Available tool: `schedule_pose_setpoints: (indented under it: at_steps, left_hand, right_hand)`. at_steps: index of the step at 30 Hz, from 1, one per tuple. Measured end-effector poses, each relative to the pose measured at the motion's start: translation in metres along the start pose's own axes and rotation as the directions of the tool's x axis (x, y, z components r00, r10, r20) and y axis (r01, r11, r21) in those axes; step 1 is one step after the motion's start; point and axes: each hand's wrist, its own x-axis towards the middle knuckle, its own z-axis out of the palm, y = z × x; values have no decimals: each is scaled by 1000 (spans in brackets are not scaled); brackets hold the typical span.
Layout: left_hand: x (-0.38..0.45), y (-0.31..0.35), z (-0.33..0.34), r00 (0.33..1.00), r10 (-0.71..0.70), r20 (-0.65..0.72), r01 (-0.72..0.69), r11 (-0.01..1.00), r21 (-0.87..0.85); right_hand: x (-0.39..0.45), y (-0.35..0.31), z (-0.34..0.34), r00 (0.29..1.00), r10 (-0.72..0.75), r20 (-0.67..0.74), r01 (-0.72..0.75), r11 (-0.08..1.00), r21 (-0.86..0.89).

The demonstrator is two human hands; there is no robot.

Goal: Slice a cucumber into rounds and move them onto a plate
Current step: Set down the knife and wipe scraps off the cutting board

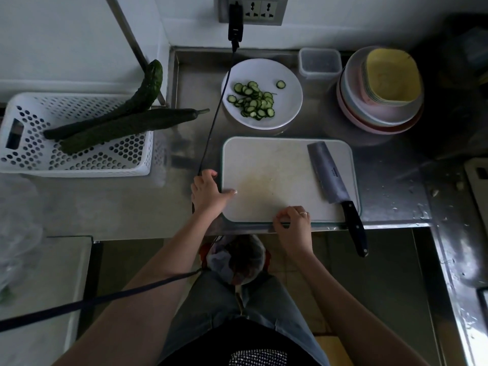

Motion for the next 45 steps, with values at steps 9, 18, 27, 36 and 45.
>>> schedule_pose_setpoints:
  at_steps: [9, 18, 27, 36, 45]
  left_hand:
    - [3, -4, 2, 1000, 1, 10, 0, 1000, -25]
    - [4, -5, 3, 1000, 3, 10, -2, 1000, -22]
    - [3, -3, 2, 1000, -8, 17, 8, 1000, -26]
    - [3, 3, -8, 982, 22, 190, -57, 982, 180]
    - [-6, 7, -10, 989, -31, 147, -1, 978, 207]
  right_hand:
    - [-41, 1, 24, 868, -147, 475, 210, 974, -83]
    - [-25, -14, 6, 679, -163, 716, 405, 896, -180]
    - [-16, -46, -14, 542, -170, 823, 435, 895, -102]
    - [-19, -41, 2, 591, -224, 775, 536, 827, -170]
    - [-20, -39, -2, 793, -245, 558, 335, 940, -63]
